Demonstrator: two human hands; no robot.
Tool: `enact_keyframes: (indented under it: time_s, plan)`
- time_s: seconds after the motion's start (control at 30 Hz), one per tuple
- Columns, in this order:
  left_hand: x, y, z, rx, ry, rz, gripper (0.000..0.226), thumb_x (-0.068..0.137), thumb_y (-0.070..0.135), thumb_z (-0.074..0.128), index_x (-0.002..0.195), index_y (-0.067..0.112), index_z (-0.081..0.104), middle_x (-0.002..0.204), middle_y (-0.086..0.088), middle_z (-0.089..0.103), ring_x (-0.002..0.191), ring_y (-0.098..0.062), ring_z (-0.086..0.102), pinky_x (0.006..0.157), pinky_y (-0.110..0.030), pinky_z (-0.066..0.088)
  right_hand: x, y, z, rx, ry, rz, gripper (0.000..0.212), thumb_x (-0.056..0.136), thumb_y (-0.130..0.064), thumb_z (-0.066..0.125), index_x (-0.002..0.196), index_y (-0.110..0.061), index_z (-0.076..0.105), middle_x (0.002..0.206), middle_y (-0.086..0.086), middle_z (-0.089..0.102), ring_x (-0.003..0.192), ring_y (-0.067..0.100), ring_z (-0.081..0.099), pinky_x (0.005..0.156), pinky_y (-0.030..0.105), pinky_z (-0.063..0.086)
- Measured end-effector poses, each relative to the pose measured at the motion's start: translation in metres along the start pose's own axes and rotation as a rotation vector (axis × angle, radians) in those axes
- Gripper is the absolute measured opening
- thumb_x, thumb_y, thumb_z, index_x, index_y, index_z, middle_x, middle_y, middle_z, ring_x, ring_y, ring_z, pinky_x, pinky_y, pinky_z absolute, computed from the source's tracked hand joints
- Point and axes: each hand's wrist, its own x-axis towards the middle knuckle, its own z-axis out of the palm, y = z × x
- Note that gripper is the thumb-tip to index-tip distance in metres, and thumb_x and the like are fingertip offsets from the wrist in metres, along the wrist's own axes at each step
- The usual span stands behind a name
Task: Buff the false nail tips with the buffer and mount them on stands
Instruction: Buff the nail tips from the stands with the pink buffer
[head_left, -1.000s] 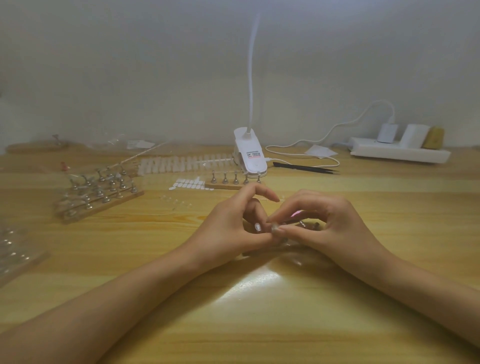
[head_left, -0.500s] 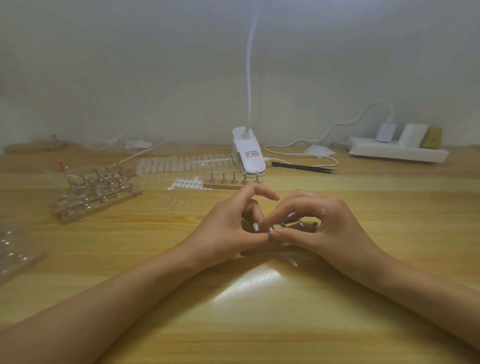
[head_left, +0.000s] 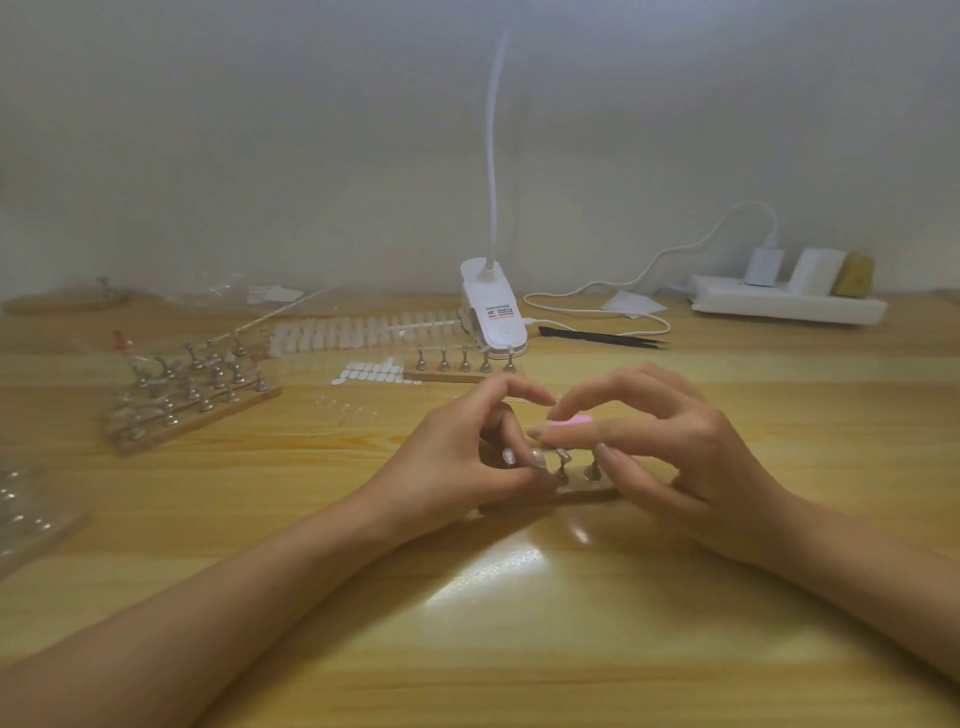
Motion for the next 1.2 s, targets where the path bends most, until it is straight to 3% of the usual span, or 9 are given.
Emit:
enact_keyframes:
  time_s: [0.27,0.43,0.53,0.63,0.77,0.93,1.0,1.13,1.2]
  plan:
    - [-0.001,0.000,0.000,0.023,0.012,0.019,0.046,0.080,0.012,0.080,0.117,0.028,0.057,0.069,0.009,0.064,0.063,0.001,0.057,0.061,-0.009,0.041,0.000,0.004,0.004,0.028,-0.052,-0.016,0.032,0.092,-0.018,0.048,0.104,-0.019,0.079,0.109,0.000,0.069,0.099,0.024,0.059,0.086,0.041,0.047]
    - [-0.001,0.001,-0.004,0.004,-0.011,0.013,0.050,0.077,0.011,0.082,0.116,0.029,0.058,0.070,0.010,0.065,0.058,0.005,0.055,0.058,-0.007,0.040,0.001,0.016,-0.008,0.237,0.011,0.138,0.031,0.093,-0.028,0.052,0.116,-0.017,0.069,0.119,0.003,0.064,0.114,0.018,0.060,0.093,0.029,0.046]
    - [-0.002,0.001,-0.006,0.021,-0.022,0.022,0.050,0.078,0.011,0.082,0.118,0.028,0.058,0.070,0.011,0.064,0.056,0.007,0.053,0.056,-0.006,0.039,-0.001,0.026,-0.008,0.256,-0.059,0.285,0.035,0.093,-0.040,0.054,0.123,-0.025,0.064,0.117,-0.007,0.068,0.111,0.014,0.062,0.090,0.028,0.048]
    - [-0.003,0.001,-0.009,0.021,-0.042,0.021,0.051,0.078,0.010,0.081,0.120,0.027,0.057,0.071,0.011,0.064,0.055,0.006,0.052,0.055,-0.006,0.039,-0.003,0.035,-0.004,0.271,-0.065,0.393,0.026,0.101,-0.033,0.053,0.122,-0.026,0.066,0.109,-0.013,0.070,0.106,0.012,0.064,0.087,0.029,0.049]
    - [-0.003,0.002,-0.012,0.039,-0.069,0.026,0.055,0.079,0.008,0.080,0.124,0.027,0.054,0.075,0.010,0.065,0.058,0.004,0.053,0.055,-0.007,0.040,-0.006,0.041,-0.003,0.151,-0.156,0.377,0.036,0.089,-0.022,0.069,0.122,-0.035,0.063,0.104,-0.021,0.066,0.102,0.006,0.059,0.082,0.014,0.042]
    - [-0.001,-0.001,-0.015,0.054,-0.130,0.027,0.067,0.076,0.012,0.083,0.130,0.031,0.048,0.086,0.005,0.067,0.064,0.003,0.055,0.058,-0.008,0.041,-0.004,0.042,0.000,0.088,-0.186,0.293,0.032,0.083,-0.017,0.076,0.114,-0.022,0.071,0.099,-0.010,0.065,0.094,0.009,0.058,0.086,0.025,0.046]
    - [0.001,-0.002,-0.019,0.020,-0.158,0.027,0.074,0.074,0.013,0.085,0.133,0.032,0.045,0.091,0.006,0.068,0.070,0.000,0.060,0.062,-0.011,0.045,-0.004,0.042,-0.001,0.065,-0.171,0.294,0.029,0.086,-0.025,0.071,0.115,-0.022,0.071,0.103,-0.007,0.062,0.099,0.009,0.056,0.090,0.022,0.043]
    - [0.007,-0.001,-0.030,-0.034,0.033,-0.002,0.055,0.083,0.062,0.062,0.127,0.032,0.050,0.098,0.008,0.069,0.090,-0.009,0.066,0.065,-0.025,0.051,-0.005,0.043,-0.001,0.065,-0.127,0.385,0.035,0.095,-0.035,0.050,0.123,-0.025,0.067,0.121,-0.008,0.058,0.116,0.009,0.049,0.101,0.018,0.033]
    - [0.011,-0.003,-0.034,0.071,0.197,-0.016,0.038,0.090,0.057,0.053,0.118,0.032,0.058,0.101,0.010,0.070,0.094,-0.002,0.064,0.071,-0.019,0.049,-0.006,0.049,0.002,0.023,-0.159,0.413,0.033,0.102,-0.022,0.048,0.133,-0.026,0.059,0.130,-0.008,0.056,0.123,0.013,0.046,0.106,0.022,0.030]
